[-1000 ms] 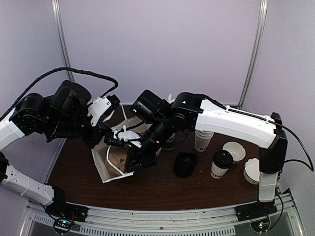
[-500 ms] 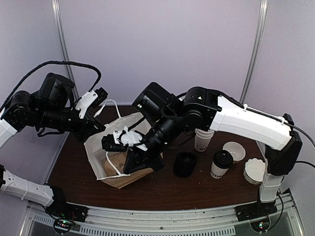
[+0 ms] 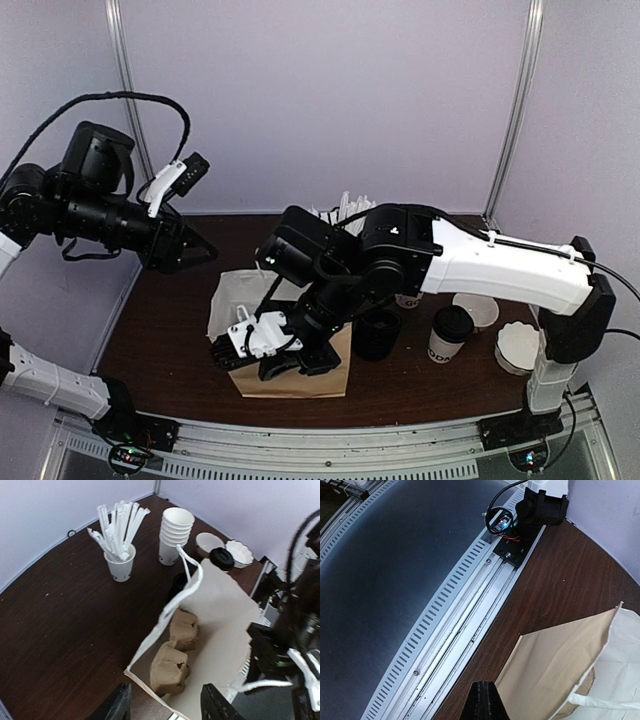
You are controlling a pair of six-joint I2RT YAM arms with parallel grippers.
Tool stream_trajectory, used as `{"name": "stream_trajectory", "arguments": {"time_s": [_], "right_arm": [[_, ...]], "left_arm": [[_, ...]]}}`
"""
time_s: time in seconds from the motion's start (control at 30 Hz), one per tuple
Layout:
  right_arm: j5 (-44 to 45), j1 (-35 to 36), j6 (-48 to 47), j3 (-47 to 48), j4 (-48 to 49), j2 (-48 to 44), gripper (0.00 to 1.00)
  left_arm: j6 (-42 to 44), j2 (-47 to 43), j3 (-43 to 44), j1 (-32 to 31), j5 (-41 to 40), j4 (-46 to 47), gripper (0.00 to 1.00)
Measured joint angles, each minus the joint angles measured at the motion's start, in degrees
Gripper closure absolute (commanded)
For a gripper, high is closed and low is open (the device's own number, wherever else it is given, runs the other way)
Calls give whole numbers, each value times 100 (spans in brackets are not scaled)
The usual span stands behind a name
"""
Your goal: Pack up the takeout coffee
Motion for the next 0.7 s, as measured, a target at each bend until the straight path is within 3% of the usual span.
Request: {"name": "stream_trajectory", "arguments": {"time_s": [0.17, 0.37, 0.7], "right_arm": [[28, 278, -251, -275, -66, -9, 100], [306, 767, -391, -391, -247, -15, 100], [2232, 1204, -612, -914, -68, -131, 100]], "left_arm": [[-256, -555, -181, -76, 905, -70, 56], [-461, -697, -767, -459, 1211, -157, 55], [70, 719, -297, -1292, 914, -323, 50]]}}
